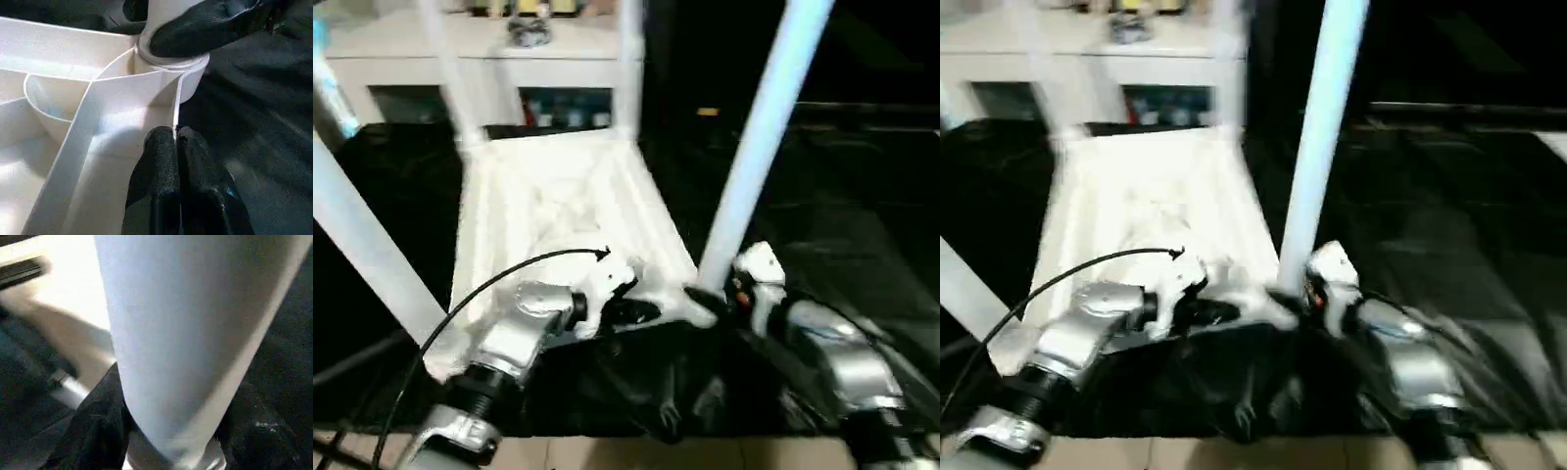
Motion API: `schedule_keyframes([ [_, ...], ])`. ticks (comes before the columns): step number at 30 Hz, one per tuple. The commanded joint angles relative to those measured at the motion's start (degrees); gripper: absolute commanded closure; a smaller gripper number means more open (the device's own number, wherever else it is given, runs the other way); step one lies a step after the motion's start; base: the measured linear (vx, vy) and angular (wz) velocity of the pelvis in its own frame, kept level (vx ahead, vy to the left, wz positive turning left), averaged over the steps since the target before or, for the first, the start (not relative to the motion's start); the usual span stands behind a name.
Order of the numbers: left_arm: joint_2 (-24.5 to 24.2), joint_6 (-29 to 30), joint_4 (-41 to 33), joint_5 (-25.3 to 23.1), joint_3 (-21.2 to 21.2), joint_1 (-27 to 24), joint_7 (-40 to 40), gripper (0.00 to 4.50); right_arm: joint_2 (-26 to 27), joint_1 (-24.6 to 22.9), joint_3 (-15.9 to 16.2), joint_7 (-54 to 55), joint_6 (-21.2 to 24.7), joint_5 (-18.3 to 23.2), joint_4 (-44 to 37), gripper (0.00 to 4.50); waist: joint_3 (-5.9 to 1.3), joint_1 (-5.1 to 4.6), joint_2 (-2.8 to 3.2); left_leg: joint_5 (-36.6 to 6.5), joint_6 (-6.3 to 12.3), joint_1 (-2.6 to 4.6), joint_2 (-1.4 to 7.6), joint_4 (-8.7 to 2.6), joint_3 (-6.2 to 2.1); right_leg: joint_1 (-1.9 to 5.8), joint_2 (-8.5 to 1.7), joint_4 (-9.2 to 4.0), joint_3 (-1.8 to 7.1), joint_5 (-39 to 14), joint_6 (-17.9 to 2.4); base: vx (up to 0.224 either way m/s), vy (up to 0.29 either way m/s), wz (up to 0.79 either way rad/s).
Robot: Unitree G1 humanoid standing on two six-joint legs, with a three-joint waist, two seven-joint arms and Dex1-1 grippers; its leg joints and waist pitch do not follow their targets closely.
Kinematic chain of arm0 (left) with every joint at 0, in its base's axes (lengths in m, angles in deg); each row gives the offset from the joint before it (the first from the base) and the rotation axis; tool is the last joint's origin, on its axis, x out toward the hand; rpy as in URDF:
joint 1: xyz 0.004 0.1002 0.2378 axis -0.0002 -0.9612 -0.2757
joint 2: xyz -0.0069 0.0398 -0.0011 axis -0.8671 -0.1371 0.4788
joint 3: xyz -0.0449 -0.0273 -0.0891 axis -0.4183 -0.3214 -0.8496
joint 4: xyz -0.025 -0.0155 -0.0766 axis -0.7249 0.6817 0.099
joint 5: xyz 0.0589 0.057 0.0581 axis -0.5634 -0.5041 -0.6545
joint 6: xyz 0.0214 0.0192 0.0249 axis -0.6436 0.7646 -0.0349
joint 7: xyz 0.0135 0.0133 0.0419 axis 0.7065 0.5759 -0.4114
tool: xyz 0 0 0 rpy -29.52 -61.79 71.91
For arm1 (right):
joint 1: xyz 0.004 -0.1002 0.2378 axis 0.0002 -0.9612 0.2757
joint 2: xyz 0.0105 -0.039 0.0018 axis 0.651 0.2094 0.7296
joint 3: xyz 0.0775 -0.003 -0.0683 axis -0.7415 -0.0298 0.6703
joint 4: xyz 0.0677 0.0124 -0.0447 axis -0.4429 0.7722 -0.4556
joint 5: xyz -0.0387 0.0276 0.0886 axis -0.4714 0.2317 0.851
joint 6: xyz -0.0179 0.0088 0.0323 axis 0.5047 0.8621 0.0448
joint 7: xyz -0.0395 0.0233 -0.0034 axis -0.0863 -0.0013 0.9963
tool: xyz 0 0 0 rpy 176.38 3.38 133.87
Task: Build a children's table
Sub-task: Rotate leg to tighten
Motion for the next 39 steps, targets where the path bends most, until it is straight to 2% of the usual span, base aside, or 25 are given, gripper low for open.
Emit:
schedule_keyframes([
  [1, 5.7, 0.5, -3.5, 1.1, 0.8, 0.5, -5.7, 4.50, 7.0, 0.3, 5.0, 5.8, 4.2, -0.4, 6.9, 2.51, -1.92, -0.45, -0.62, -25.7, -2.53, 0.71, 2.85, -5.04, -2.41, 0.66, -3.26, -5.31, 1.29, -30.3, -7.3, 0.000, 0.000, 0.00],
  [2, 7.3, 1.0, -4.5, 0.9, 1.4, -0.2, -6.6, 4.50, 9.9, 2.2, 4.3, 10.0, 4.1, -1.2, 9.2, 2.51, -1.80, -1.10, -0.66, -27.2, -2.92, 0.65, 2.77, -5.07, -2.70, 0.63, -3.37, -5.47, 1.05, -32.6, -6.7, 0.000, 0.000, 0.00],
  [3, 7.5, 0.9, -4.7, 0.9, 1.7, -0.4, -6.5, 4.50, 10.5, 2.6, 4.2, 10.6, 4.1, -1.4, 9.6, 2.51, -1.78, -1.68, -0.61, -28.4, -3.00, 0.57, 2.56, -5.05, -2.95, 0.68, -3.40, -5.81, 0.79, -35.2, -5.6, 0.000, 0.000, 0.00],
  [5, 7.7, 0.6, -5.3, 0.7, 2.7, -0.8, -6.2, 4.50, 11.4, 3.3, 4.4, 10.7, 3.6, -1.8, 9.9, 2.51, -1.87, -1.89, -0.49, -29.4, -2.58, 0.89, 2.49, -4.87, -3.12, 0.39, -3.43, -6.30, 0.84, -36.3, -4.7, 0.000, 0.000, 0.00],
  [7, 7.8, 0.5, -5.8, 0.7, 3.4, -1.1, -5.6, 4.50, 11.9, 3.7, 4.2, 9.9, 3.1, -1.5, 9.4, 2.51, -1.84, -1.99, -0.30, -29.9, -2.27, 0.88, 2.51, -4.97, -3.19, 0.29, -3.28, -6.43, 0.83, -34.8, -4.9, 0.000, 0.000, 0.00],
  [8, 7.7, 0.4, -5.8, 0.8, 3.6, -1.1, -5.1, 4.50, 11.8, 3.6, 4.0, 9.2, 2.8, -1.1, 9.0, 2.51, -1.80, -1.91, -0.09, -30.5, -2.23, 1.15, 2.56, -5.00, -3.18, 0.13, -3.19, -6.49, 0.81, -33.8, -5.1, 0.000, 0.000, 0.00],
  [10, 7.2, 0.2, -6.0, 0.8, 4.1, -1.0, -4.3, 4.50, 11.4, 3.8, 3.3, 8.4, 1.8, -0.9, 9.0, 2.51, -1.97, -1.91, -0.01, -29.9, -2.25, 0.95, 2.68, -5.21, -3.10, 0.36, -3.04, -6.17, 0.87, -29.6, -6.3, 0.000, 0.000, 0.00],
  [11, 6.9, 0.0, -6.1, 0.7, 4.1, -0.9, -3.9, 4.50, 10.9, 3.7, 3.3, 7.6, 1.5, -0.8, 8.9, 1.96, -1.99, -1.89, -0.05, -29.8, -2.22, 0.93, 2.70, -5.23, -3.04, 0.37, -3.00, -6.07, 0.89, -28.7, -6.7, 0.000, 0.000, 0.00],
  [13, 6.6, 0.0, -6.1, 0.6, 4.1, -0.7, -3.5, 4.50, 10.3, 3.6, 3.2, 6.5, 1.4, -0.5, 8.6, 1.96, -2.04, -1.80, 0.01, -29.6, -2.06, 0.96, 2.72, -5.19, -2.89, 0.39, -2.99, -5.87, 1.02, -26.6, -7.7, 0.000, 0.000, 0.00],
  [14, 6.1, -0.1, -6.0, 0.6, 4.1, -0.5, -2.9, 4.50, 9.7, 3.3, 3.1, 5.4, 1.6, 0.1, 8.0, 1.73, -2.08, -1.68, 0.15, -29.2, -1.98, 1.02, 2.76, -5.19, -2.80, 0.40, -2.96, -5.79, 1.11, -25.2, -8.3, 0.000, 0.000, 0.00],
  [17, 4.5, -0.5, -5.5, 0.5, 4.3, 0.3, -1.2, 4.50, 7.1, 2.3, 3.8, 0.9, 2.5, 1.1, 5.8, 1.55, -2.24, -1.04, 0.19, -26.7, -1.15, 0.98, 2.81, -5.09, -2.47, 0.71, -2.96, -5.37, 1.30, -21.2, -9.8, 0.000, 0.000, 0.00],
  [19, 3.4, -0.7, -5.1, 0.4, 4.3, 0.8, 0.1, 4.50, 4.6, 1.6, 5.3, -2.6, 1.8, 0.6, 4.2, 1.35, -2.53, -0.49, 0.18, -22.1, 0.03, 0.70, 2.95, -4.90, -2.17, 1.17, -3.04, -4.76, 1.45, -15.9, -11.1, 0.000, 0.000, 0.00],
  [21, 1.4, -1.2, -5.0, 0.4, 4.5, 1.2, 2.7, 4.50, 1.3, 1.0, 6.2, -7.2, 1.6, 0.6, 2.1, 1.16, -2.75, -0.18, 0.30, -19.4, 0.91, 0.61, 2.98, -4.68, -2.04, 1.43, -2.93, -4.38, 1.34, -12.8, -12.0, 0.000, 0.000, 0.00],
  [23, 0.4, -1.6, -4.9, 0.4, 4.6, 1.4, 4.2, 4.50, -0.6, 0.8, 6.4, -9.9, 1.9, 1.0, 1.2, 1.08, -2.91, 0.07, 0.03, -17.1, 2.02, 0.61, 2.94, -4.31, -1.74, 1.52, -2.94, -4.00, 1.43, -10.2, -13.1, 0.058, -0.017, 0.04],
  [24, 0.0, -1.8, -4.8, 0.4, 4.5, 1.5, 4.8, 4.50, -1.6, 0.6, 6.6, -11.5, 2.1, 1.3, 0.8, 0.89, -2.98, 0.22, 0.11, -14.9, 2.61, 0.39, 2.97, -4.14, -1.72, 1.69, -3.03, -3.64, 1.45, -7.8, -14.0, 0.058, -0.019, 0.03],
  [25, -0.4, -2.0, -4.6, 0.4, 4.5, 1.6, 5.4, 4.50, -2.4, 0.6, 6.7, -12.9, 2.2, 1.6, 0.4, 0.89, -3.03, 0.26, 0.07, -13.8, 2.97, 0.24, 2.94, -4.07, -1.75, 1.89, -2.99, -3.50, 1.38, -6.7, -14.3, 0.051, -0.020, 0.02],
  [26, -0.6, -2.1, -4.5, 0.4, 4.5, 1.6, 5.6, 4.50, -2.7, 0.5, 6.7, -13.3, 2.3, 1.7, 0.3, 0.82, -3.10, 0.40, -0.28, -12.9, 3.36, 0.36, 2.97, -3.91, -1.64, 1.89, -2.91, -3.42, 1.34, -5.7, -14.6, 0.000, 0.000, 0.00],
  [27, -2.4, -3.0, -4.3, 0.7, 4.7, 1.8, 8.6, 4.50, -5.8, 0.1, 7.5, -18.3, 3.3, 2.5, -1.5, 0.76, -2.99, 0.59, -0.26, -11.6, 4.27, 0.32, 2.94, -3.70, -1.52, 1.88, -2.87, -3.16, 1.35, -4.1, -15.6, 0.000, 0.000, 0.00],
  [29, -3.6, -3.7, -4.3, 1.0, 4.9, 1.7, 10.4, 4.50, -7.3, 0.2, 8.1, -19.8, 2.6, 1.6, -1.6, 0.55, -2.92, 1.06, -0.30, -11.5, 4.72, 0.37, 3.07, -3.64, -1.46, 1.98, -2.91, -3.05, 1.32, -5.3, -15.5, 0.000, 0.000, 0.00],
  [32, -5.0, -4.2, -4.1, 1.2, 5.0, 1.8, 12.1, 4.50, -8.8, 0.4, 8.4, -21.7, 1.9, 1.6, -1.6, 0.37, -2.76, 1.57, -0.26, -13.4, 3.40, 0.56, 3.21, -3.82, -1.48, 1.79, -3.04, -3.32, 1.36, -10.2, -14.8, 0.000, 0.000, 0.00],
  [35, -6.9, -5.2, -3.6, 1.4, 5.4, 1.8, 14.4, 4.50, -10.9, 0.6, 8.6, -25.8, 2.8, 2.9, -2.7, 0.37, -2.65, 1.84, -0.42, -15.6, 2.25, 1.00, 3.39, -4.02, -1.40, 1.41, -2.94, -3.53, 1.51, -13.4, -14.0, 0.000, 0.000, 0.00],
  [38, -7.7, -5.8, -3.1, 1.4, 5.4, 1.9, 15.5, 4.50, -11.8, 1.0, 8.6, -27.1, 2.9, 3.2, -2.4, 0.70, -2.71, 1.77, -0.51, -15.1, 2.03, 0.83, 3.41, -4.05, -1.33, 1.43, -2.89, -3.34, 1.58, -12.5, -14.0, 0.000, 0.000, 0.00],
  [39, -7.9, -5.9, -3.0, 1.5, 5.4, 1.9, 15.7, 4.50, -12.0, 1.0, 8.8, -27.3, 2.8, 3.2, -2.2, 0.73, -2.72, 1.84, -0.35, -15.0, 1.98, 0.86, 3.38, -4.03, -1.30, 1.41, -2.89, -3.31, 1.63, -12.3, -14.0, 0.000, 0.000, 0.00],
])
